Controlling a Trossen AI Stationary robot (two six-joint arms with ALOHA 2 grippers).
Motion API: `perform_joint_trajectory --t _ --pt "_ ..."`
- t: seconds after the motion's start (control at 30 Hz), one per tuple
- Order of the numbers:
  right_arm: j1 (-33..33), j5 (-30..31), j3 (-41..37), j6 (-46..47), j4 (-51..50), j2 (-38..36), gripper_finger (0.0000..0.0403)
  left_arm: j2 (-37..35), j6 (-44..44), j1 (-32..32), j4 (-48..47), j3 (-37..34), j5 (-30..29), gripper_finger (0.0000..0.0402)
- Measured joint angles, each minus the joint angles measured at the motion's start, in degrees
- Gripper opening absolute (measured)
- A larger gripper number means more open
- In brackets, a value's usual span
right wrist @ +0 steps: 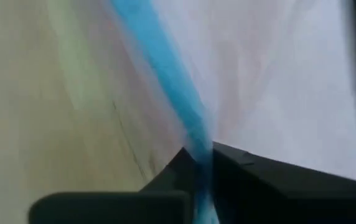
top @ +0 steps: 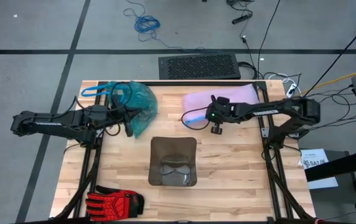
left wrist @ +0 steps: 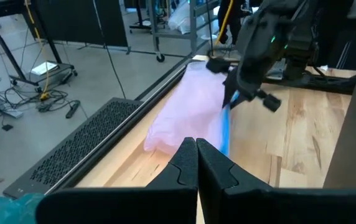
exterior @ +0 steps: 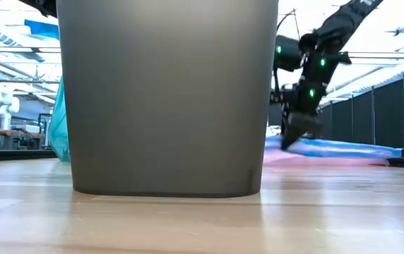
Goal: Place trash/remove bag and relplace
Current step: Insert the trash bag into the trash bin
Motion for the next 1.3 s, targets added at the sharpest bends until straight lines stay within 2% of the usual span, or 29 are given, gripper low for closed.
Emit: perform_joint_trajectory --t 0.27,0.53,0.77,0.97,1.1,1.3 --pt "1.59 -0.34 9.93 3.31 -13.10 -7.81 0.0002 -0.27 1.26 0.00 0.59 0.03 0.17 0.0000" --pt "3.74 -0.12 29.41 3.98 -25.33 -10.92 0.0000 -0.63 4.52 -0.04 0.38 4.01 2.70 0.0000" --pt "6.57 -0.13 46.34 1.70 -29.78 -11.01 0.0000 -0.66 6.06 -0.04 0.22 5.67 3.13 0.0000" --pt "9.46 1.56 57.31 0.49 -31.25 -10.83 0.0000 -0.85 7.71 -0.04 0.24 5.68 5.13 0.0001" --pt "11.70 1.59 62.39 -0.21 -31.14 -10.71 0.0000 -0.85 8.58 -0.04 0.52 5.68 6.19 0.0024" --pt "15.18 1.61 70.27 -1.10 -31.14 -8.24 0.0000 -0.92 8.60 -0.04 4.25 5.83 8.62 0.0090"
